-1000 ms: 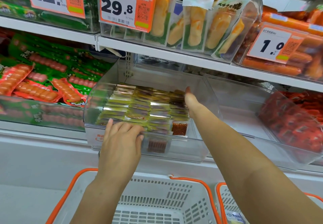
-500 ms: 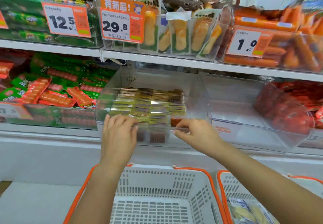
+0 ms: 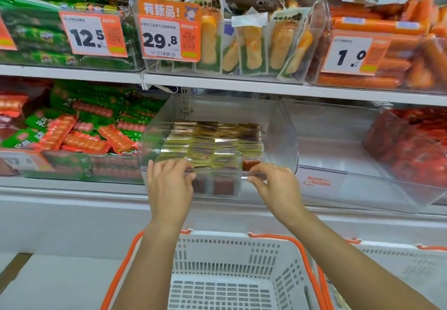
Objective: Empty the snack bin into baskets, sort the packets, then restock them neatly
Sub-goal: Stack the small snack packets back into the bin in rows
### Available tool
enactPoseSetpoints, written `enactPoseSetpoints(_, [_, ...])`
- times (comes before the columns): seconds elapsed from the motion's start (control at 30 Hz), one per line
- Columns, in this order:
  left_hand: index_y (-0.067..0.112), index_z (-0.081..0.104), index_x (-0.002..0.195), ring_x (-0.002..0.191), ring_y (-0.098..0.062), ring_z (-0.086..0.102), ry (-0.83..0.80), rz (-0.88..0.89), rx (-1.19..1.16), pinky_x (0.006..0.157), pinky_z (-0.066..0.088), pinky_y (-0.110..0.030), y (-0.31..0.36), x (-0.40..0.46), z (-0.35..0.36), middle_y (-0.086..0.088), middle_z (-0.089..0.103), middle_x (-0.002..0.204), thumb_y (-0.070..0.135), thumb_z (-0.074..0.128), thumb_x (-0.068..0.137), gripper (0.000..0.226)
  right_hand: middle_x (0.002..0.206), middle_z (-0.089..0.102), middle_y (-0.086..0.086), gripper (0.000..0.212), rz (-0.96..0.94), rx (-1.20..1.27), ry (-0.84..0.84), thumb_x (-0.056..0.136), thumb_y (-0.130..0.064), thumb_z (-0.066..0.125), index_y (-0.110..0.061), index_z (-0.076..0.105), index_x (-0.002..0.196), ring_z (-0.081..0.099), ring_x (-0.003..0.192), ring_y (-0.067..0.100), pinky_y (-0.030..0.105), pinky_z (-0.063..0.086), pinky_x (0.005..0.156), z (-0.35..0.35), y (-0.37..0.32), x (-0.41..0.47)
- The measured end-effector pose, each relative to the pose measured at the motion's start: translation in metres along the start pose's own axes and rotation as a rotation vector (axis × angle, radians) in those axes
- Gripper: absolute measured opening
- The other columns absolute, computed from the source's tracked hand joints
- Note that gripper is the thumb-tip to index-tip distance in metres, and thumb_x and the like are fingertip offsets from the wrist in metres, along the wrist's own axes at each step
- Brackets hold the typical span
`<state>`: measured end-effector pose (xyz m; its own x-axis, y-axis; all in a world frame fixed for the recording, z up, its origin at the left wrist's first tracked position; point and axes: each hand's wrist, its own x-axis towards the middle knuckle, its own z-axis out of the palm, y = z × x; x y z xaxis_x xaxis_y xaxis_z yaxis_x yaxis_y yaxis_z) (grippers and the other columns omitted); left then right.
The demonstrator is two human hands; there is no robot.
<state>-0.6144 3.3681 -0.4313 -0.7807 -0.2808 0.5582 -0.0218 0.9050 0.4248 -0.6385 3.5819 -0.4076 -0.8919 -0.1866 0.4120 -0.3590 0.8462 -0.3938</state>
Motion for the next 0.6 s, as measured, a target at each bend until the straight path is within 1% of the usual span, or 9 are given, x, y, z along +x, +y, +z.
enactPoseSetpoints(0.1, [0.017, 0.07, 0.091, 0.099, -0.032, 0.052, 0.029, -0.031, -0.037, 0.112, 0.021, -0.045, 0.004, 0.009, 0.006, -0.004, 0.067, 0.091, 0.013, 0.073, 0.08, 0.012, 0.095, 0.073, -0.006, 0.017, -0.02, 0.013, 0.028, 0.086, -0.029, 0.068, -0.021, 0.072, 0.1, 0.065, 0.089, 0.018, 0.029, 0.037, 0.082, 0.005, 0.005, 0.012])
enactPoseSetpoints(0.2, [0.014, 0.07, 0.091, 0.097, -0.032, 0.052, 0.07, -0.026, -0.062, 0.112, 0.02, -0.044, 0.013, 0.014, 0.014, -0.006, 0.066, 0.09, 0.01, 0.073, 0.079, 0.013, 0.093, 0.073, -0.004, 0.015, -0.015, 0.054, 0.057, 0.084, -0.026, 0.07, -0.019, 0.073, 0.098, 0.066, 0.088, 0.019, 0.034, 0.042, 0.086, 0.003, 0.014, 0.024])
enactPoseSetpoints(0.33, [0.013, 0.07, 0.091, 0.097, -0.032, 0.053, 0.092, -0.038, -0.092, 0.113, 0.018, -0.043, 0.013, 0.019, 0.022, -0.007, 0.065, 0.09, 0.006, 0.073, 0.078, 0.015, 0.097, 0.072, -0.004, 0.017, -0.009, 0.037, 0.014, 0.087, -0.029, 0.067, -0.019, 0.072, 0.1, 0.064, 0.09, 0.019, 0.031, 0.037, 0.085, 0.007, 0.017, 0.032])
enactPoseSetpoints(0.4, [0.012, 0.071, 0.091, 0.097, -0.033, 0.054, 0.102, -0.048, -0.108, 0.114, 0.018, -0.042, 0.012, 0.021, 0.025, -0.007, 0.065, 0.09, 0.004, 0.073, 0.078, 0.016, 0.098, 0.072, -0.005, 0.019, -0.018, 0.039, 0.024, 0.088, -0.03, 0.066, -0.02, 0.071, 0.103, 0.063, 0.09, 0.018, 0.031, 0.035, 0.084, 0.01, 0.018, 0.032])
enactPoseSetpoints(0.47, [0.01, 0.071, 0.094, 0.102, -0.035, 0.054, 0.107, -0.047, -0.105, 0.114, 0.021, -0.045, 0.012, 0.021, 0.028, -0.009, 0.066, 0.093, 0.002, 0.072, 0.078, 0.018, 0.099, 0.071, -0.006, 0.021, -0.03, 0.02, 0.025, 0.089, -0.032, 0.064, -0.021, 0.069, 0.106, 0.062, 0.091, 0.016, 0.029, 0.034, 0.084, 0.011, 0.019, 0.032])
enactPoseSetpoints(0.57, [0.006, 0.069, 0.102, 0.118, -0.04, 0.048, 0.104, -0.043, -0.051, 0.108, 0.031, -0.051, 0.015, 0.016, 0.029, -0.015, 0.064, 0.109, 0.005, 0.071, 0.08, 0.022, 0.099, 0.07, -0.009, 0.02, -0.032, -0.024, 0.01, 0.09, -0.037, 0.061, -0.025, 0.068, 0.105, 0.061, 0.093, 0.014, 0.028, 0.034, 0.084, 0.008, 0.019, 0.032])
enactPoseSetpoints(0.6, [0.006, 0.069, 0.103, 0.121, -0.041, 0.045, 0.098, -0.05, -0.029, 0.106, 0.033, -0.052, 0.016, 0.015, 0.027, -0.016, 0.063, 0.113, 0.007, 0.071, 0.081, 0.022, 0.099, 0.07, -0.008, 0.02, -0.026, -0.035, 0.003, 0.09, -0.038, 0.06, -0.026, 0.069, 0.104, 0.061, 0.093, 0.014, 0.028, 0.035, 0.084, 0.008, 0.019, 0.032])
